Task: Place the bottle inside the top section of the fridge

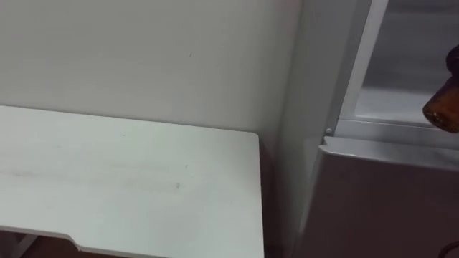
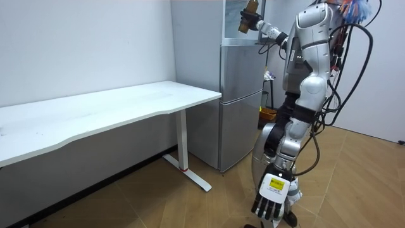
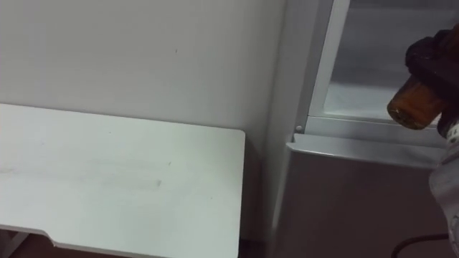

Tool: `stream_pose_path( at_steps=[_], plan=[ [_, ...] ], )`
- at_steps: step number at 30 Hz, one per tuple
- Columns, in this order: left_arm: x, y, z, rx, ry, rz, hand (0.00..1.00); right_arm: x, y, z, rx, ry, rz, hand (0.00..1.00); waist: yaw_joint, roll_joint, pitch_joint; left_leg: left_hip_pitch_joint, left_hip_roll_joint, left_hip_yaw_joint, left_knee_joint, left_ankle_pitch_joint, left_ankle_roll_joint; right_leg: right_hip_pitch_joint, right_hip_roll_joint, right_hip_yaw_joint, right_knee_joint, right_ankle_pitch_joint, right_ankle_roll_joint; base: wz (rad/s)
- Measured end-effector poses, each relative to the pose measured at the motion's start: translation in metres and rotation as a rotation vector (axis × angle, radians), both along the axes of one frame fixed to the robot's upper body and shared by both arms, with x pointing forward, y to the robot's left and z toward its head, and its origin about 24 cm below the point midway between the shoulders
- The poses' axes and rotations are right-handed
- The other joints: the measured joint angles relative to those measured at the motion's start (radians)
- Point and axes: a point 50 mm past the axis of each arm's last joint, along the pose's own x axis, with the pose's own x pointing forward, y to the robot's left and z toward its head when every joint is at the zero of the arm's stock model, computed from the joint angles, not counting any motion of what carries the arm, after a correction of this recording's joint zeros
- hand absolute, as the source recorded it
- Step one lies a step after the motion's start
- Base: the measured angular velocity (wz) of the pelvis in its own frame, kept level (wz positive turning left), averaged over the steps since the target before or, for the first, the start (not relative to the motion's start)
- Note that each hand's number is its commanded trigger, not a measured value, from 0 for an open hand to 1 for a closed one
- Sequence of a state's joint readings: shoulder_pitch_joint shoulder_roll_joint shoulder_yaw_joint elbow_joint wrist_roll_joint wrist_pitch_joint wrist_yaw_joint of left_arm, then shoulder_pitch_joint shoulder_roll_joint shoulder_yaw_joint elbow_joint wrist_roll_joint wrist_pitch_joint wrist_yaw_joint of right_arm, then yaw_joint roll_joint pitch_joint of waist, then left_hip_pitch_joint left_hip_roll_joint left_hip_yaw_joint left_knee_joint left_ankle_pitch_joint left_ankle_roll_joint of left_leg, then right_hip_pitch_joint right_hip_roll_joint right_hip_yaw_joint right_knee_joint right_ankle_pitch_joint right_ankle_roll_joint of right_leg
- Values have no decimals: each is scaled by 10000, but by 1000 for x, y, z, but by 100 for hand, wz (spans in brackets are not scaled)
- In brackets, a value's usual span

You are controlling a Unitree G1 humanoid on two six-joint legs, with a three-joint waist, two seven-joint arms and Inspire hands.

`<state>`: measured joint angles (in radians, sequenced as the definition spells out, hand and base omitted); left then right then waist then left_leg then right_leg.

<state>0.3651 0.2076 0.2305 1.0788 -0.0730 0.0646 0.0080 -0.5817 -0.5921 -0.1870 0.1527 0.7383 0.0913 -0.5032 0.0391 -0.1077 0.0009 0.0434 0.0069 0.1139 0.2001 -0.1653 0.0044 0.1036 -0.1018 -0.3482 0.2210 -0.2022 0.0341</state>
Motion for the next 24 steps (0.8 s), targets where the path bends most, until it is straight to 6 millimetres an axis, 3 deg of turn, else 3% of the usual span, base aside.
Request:
stream_pose_path(
  at_steps=[9,18,22,24],
  plan=[
    [0,1,0,27,73,-184,0,-3,-7,7,-606,12,-515,100,166,-9,-5,-22,3,-29,12,1,-1,-10,3,-33,2,-6,-5,0],
    [0,1,0,82,250,-606,0,0,-13,0,-1145,515,-1068,100,432,-16,-16,-66,-4,-57,33,2,-2,-41,5,-38,-6,-6,-5,0],
    [-1,6,2,141,302,-621,0,2,-13,-6,-1187,897,-1144,100,496,-110,-147,-389,-9,-152,78,27,-15,-218,8,-133,4,1,-15,7],
    [-2,7,2,109,425,-597,0,7,-12,-8,-1230,1204,-1103,100,475,-132,-147,-498,-18,-213,126,25,-13,-263,7,-197,3,1,-15,9]
  ],
)
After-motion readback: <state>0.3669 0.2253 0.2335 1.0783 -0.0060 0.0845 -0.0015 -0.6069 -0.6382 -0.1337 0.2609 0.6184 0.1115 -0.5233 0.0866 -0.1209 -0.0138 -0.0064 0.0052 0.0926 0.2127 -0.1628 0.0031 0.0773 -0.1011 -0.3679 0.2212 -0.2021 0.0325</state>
